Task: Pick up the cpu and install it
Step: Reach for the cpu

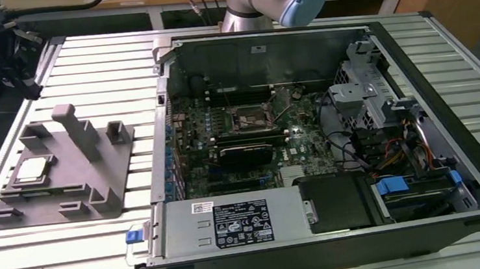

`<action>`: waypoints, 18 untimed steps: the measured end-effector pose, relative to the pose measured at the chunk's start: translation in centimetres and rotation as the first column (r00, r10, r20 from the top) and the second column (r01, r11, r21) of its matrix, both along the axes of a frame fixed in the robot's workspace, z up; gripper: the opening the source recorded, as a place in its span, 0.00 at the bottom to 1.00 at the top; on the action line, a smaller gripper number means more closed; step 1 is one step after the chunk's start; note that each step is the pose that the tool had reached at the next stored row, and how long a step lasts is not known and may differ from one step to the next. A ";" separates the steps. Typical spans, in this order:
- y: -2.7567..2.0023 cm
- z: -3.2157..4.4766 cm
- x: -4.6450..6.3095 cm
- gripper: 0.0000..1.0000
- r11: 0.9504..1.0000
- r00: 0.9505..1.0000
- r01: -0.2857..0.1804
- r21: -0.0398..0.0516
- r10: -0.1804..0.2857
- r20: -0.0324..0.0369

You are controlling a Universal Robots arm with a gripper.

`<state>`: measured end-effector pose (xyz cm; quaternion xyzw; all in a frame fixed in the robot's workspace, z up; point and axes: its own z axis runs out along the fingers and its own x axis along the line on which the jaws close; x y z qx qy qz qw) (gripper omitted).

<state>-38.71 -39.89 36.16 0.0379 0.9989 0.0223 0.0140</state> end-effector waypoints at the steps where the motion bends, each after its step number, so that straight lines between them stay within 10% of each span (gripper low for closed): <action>1: 0.00 -0.07 -0.2 0.11 1.000 1.000 0.000 0.000 0.000 0.000; 18: 0.00 -1.47 -2.9 0.11 1.000 1.000 0.000 0.000 0.000 0.000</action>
